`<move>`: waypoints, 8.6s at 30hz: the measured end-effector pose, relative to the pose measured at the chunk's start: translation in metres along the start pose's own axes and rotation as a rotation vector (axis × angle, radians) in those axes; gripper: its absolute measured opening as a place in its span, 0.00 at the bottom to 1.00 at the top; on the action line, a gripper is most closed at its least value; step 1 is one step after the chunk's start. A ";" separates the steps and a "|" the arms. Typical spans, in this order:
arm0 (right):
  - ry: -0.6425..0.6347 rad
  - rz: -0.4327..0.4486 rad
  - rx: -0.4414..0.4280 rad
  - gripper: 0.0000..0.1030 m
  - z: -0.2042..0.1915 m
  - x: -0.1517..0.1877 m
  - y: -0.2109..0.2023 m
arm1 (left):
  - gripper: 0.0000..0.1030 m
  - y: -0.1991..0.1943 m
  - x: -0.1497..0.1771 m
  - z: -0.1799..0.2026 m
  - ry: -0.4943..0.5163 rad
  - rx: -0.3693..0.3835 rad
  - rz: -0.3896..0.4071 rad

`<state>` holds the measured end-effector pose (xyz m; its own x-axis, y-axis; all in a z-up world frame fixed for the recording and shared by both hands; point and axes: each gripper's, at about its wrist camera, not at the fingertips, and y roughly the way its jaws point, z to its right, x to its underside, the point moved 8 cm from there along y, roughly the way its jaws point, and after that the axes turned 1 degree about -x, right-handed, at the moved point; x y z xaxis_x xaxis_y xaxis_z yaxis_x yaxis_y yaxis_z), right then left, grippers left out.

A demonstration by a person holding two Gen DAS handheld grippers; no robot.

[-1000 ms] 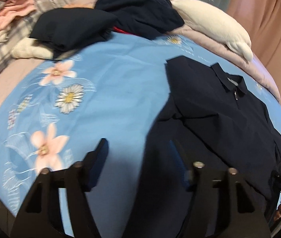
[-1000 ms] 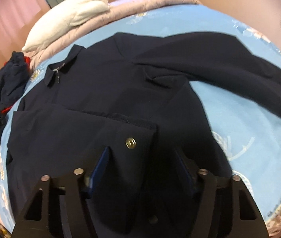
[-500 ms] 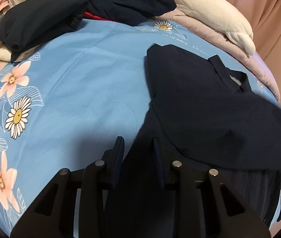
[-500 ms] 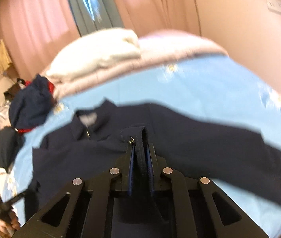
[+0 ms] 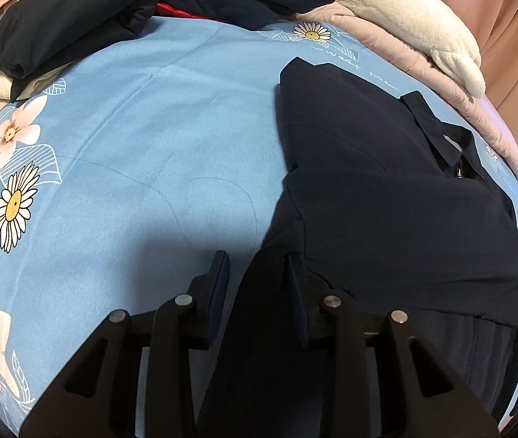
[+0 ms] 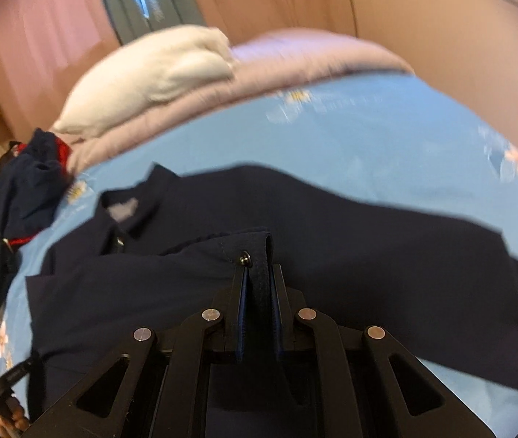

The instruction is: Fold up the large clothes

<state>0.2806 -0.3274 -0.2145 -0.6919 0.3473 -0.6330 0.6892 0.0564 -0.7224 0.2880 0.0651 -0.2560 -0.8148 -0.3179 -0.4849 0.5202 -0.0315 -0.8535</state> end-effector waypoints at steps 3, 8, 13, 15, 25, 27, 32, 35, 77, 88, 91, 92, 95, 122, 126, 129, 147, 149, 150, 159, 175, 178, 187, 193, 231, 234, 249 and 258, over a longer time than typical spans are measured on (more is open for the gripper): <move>-0.018 -0.014 0.075 0.07 0.009 0.007 0.009 | 0.32 0.002 -0.001 -0.001 -0.005 -0.003 0.001; 0.007 -0.023 0.050 0.07 0.013 0.010 0.011 | 0.32 0.003 -0.002 0.002 0.006 -0.030 0.013; -0.012 -0.021 0.069 0.07 0.011 0.011 0.016 | 0.32 0.002 -0.002 0.000 0.006 -0.023 0.014; -0.008 -0.023 0.066 0.07 0.012 0.011 0.013 | 0.33 0.000 -0.002 -0.001 -0.002 -0.008 0.011; -0.018 0.006 0.078 0.47 0.019 0.011 -0.025 | 0.31 -0.020 0.010 -0.002 -0.001 -0.004 0.025; -0.008 0.009 0.076 0.59 0.020 0.015 -0.029 | 0.31 -0.024 0.013 -0.003 0.006 -0.006 0.034; -0.003 -0.035 0.065 0.59 0.024 0.037 -0.026 | 0.32 -0.025 0.021 -0.011 -0.010 -0.002 0.014; -0.001 -0.077 0.046 0.59 0.025 0.052 -0.018 | 0.33 -0.020 0.026 -0.016 -0.020 -0.014 -0.002; 0.004 -0.024 -0.022 0.01 0.001 0.053 -0.009 | 0.40 -0.008 0.016 -0.022 -0.074 0.010 -0.006; 0.017 -0.103 0.033 0.01 0.017 0.074 0.022 | 0.42 -0.008 0.016 -0.022 -0.069 0.014 -0.014; 0.017 -0.107 0.048 0.01 0.017 0.074 0.025 | 0.43 -0.008 0.016 -0.021 -0.062 0.015 -0.012; 0.014 -0.108 0.051 0.01 0.017 0.075 0.025 | 0.43 -0.008 0.016 -0.021 -0.060 0.014 -0.012; 0.012 -0.107 0.054 0.01 0.021 0.077 0.024 | 0.44 -0.008 0.017 -0.020 -0.053 0.002 -0.013; 0.014 0.171 0.096 0.66 0.035 0.062 -0.127 | 0.99 -0.190 0.019 -0.002 -0.070 0.182 0.226; 0.014 0.242 0.082 0.79 0.034 0.058 -0.161 | 0.99 -0.214 0.022 0.010 -0.045 0.220 0.261; 0.020 0.282 0.086 0.87 0.034 0.056 -0.178 | 0.99 -0.227 0.026 0.018 -0.033 0.269 0.265; 0.158 0.336 0.122 0.90 0.082 0.080 -0.207 | 1.00 -0.209 0.079 0.055 0.104 0.243 0.184; 0.222 0.322 0.156 0.90 0.105 0.084 -0.201 | 0.99 -0.192 0.093 0.061 0.119 0.234 0.135; 0.261 0.318 0.182 0.90 0.121 0.088 -0.198 | 0.99 -0.186 0.099 0.064 0.128 0.234 0.119; 0.479 0.271 0.318 0.90 0.224 0.121 -0.176 | 0.99 -0.129 0.144 0.087 0.173 0.202 -0.038; 0.650 0.183 0.333 0.90 0.275 0.163 -0.141 | 0.99 -0.080 0.191 0.117 0.300 0.155 -0.157; 0.664 0.183 0.280 0.90 0.270 0.164 -0.138 | 0.99 -0.077 0.191 0.116 0.294 0.151 -0.157; 0.663 0.175 0.194 0.82 0.249 0.155 -0.118 | 0.99 -0.076 0.188 0.115 0.277 0.165 -0.149; 0.716 0.248 0.186 0.82 0.271 0.137 -0.115 | 0.99 -0.079 0.188 0.114 0.278 0.174 -0.144; 0.068 0.667 0.152 0.04 0.077 -0.119 -0.246 | 0.95 -0.173 0.088 0.028 0.023 0.169 0.163; -0.021 0.680 0.129 0.04 0.041 -0.128 -0.251 | 0.95 -0.184 0.082 0.019 0.010 0.175 0.197; -0.281 0.645 0.026 0.04 -0.080 -0.130 -0.218 | 0.95 -0.213 0.073 -0.041 -0.073 0.138 0.285; -0.381 0.562 -0.065 0.04 -0.140 -0.114 -0.188 | 0.96 -0.216 0.076 -0.057 -0.111 0.147 0.291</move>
<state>0.2597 -0.2465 0.0324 -0.2441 -0.0124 -0.9697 0.9694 0.0243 -0.2443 0.0995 0.1016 -0.1193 -0.5981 -0.4342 -0.6736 0.7649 -0.0583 -0.6415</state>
